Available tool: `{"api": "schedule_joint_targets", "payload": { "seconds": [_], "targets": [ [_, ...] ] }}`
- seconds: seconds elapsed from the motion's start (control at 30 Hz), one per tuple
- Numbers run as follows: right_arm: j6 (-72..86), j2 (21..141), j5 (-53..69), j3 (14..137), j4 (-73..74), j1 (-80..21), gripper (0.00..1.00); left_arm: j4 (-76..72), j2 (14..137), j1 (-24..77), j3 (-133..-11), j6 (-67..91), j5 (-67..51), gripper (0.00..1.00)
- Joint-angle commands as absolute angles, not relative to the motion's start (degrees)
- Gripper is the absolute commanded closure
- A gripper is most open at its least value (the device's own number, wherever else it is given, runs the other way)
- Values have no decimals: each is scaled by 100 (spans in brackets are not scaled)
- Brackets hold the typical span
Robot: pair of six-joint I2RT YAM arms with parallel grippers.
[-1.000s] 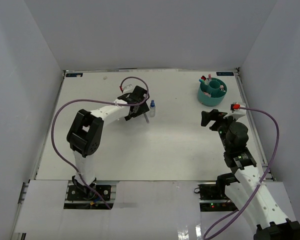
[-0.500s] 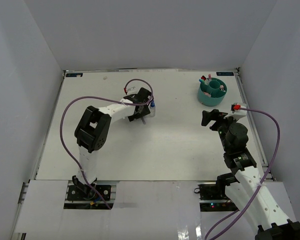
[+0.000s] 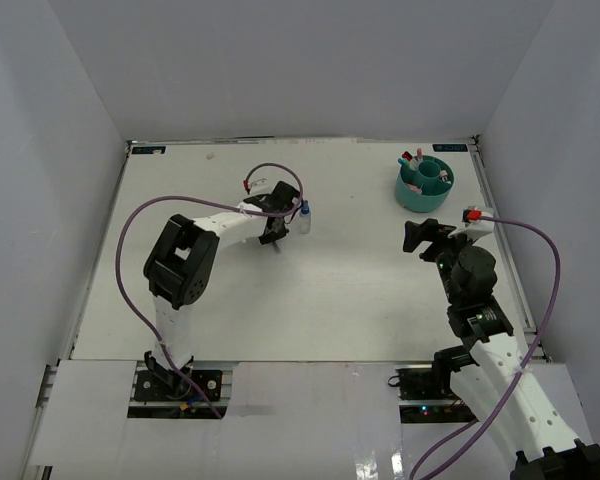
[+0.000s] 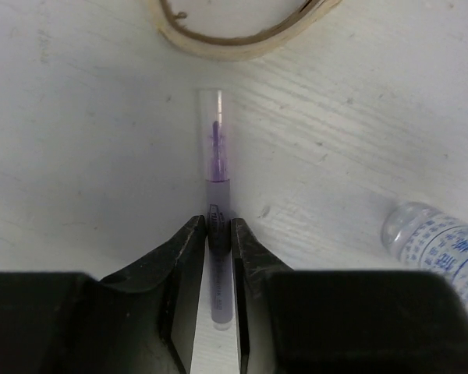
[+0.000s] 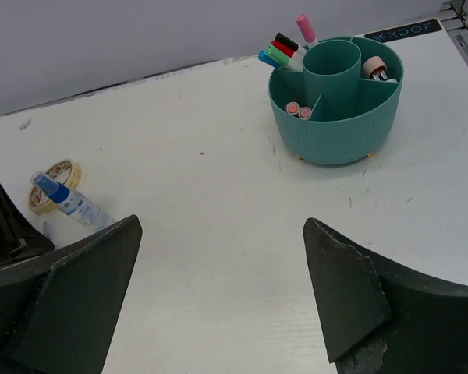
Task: Sort the stationery into containers
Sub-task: Pick up the pen from the center of the board.
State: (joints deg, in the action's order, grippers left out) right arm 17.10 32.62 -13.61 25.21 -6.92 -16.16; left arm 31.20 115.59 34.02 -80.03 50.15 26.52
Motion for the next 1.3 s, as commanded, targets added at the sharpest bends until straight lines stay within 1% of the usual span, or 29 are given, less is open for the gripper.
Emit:
{"api": "schedule_joint_targets", "payload": {
  "seconds": [0.0, 0.17, 0.2, 0.3, 0.33, 0.37, 0.43, 0.47, 0.53, 0.63, 0.77, 0.87, 0.93, 0.97, 1.27],
  "targets": [
    [1617, 3217, -1441, 2461, -870, -1635, 10, 3287, 11163, 3454, -7559, 5028, 2593, 69],
    [1424, 3278, -828, 2461, -1037, -1643, 9, 3261, 10460, 3454, -6900, 4747, 2619, 74],
    [1380, 3296, -678, 2444, -1089, -1644, 9, 3226, 10311, 3463, -6795, 4668, 2628, 77],
    [1257, 3436, 287, 2461, -1361, -1635, 6, 2823, 9573, 3472, -6329, 4028, 2435, 78],
    [1239, 3541, 821, 2487, -1484, -1635, 5, 2578, 9354, 3472, -6206, 3634, 2200, 78],
    [1231, 3620, 1087, 2522, -1538, -1635, 4, 2471, 8917, 3480, -6022, 3421, 2067, 78],
    [1248, 3893, 1780, 2662, -1617, -1644, 2, 2234, 8492, 3480, -5881, 3078, 1760, 78],
    [1283, 3998, 1984, 2733, -1678, -1652, 2, 2163, 8107, 3480, -5793, 2719, 1645, 79],
    [1353, 4314, 2528, 2900, -1696, -1670, 1, 1996, 7771, 3480, -5748, 2331, 1198, 78],
    [1625, 4728, 2960, 3304, -1749, -1793, 0, 1759, 7217, 3489, -5704, 1487, 661, 78],
    [1898, 5211, 2909, 4014, -1810, -2248, 0, 1600, 6812, 3516, -5687, 476, -515, 78],
    [2205, 5650, 2883, 4463, -1959, -2557, 0, 1538, 6636, 3516, -5590, -165, -982, 78],
    [2364, 6011, 2944, 4701, -2056, -2767, 0, 1416, 6452, 3516, -5432, -465, -1194, 78],
    [2390, 6247, 2997, 4928, -2083, -2838, 4, 1363, 6382, 3516, -5362, -535, -1352, 78],
    [2514, 7408, 3155, 5967, -1723, -3427, 8, 800, 5634, 3516, -4729, -914, -1740, 78]
  ]
}}
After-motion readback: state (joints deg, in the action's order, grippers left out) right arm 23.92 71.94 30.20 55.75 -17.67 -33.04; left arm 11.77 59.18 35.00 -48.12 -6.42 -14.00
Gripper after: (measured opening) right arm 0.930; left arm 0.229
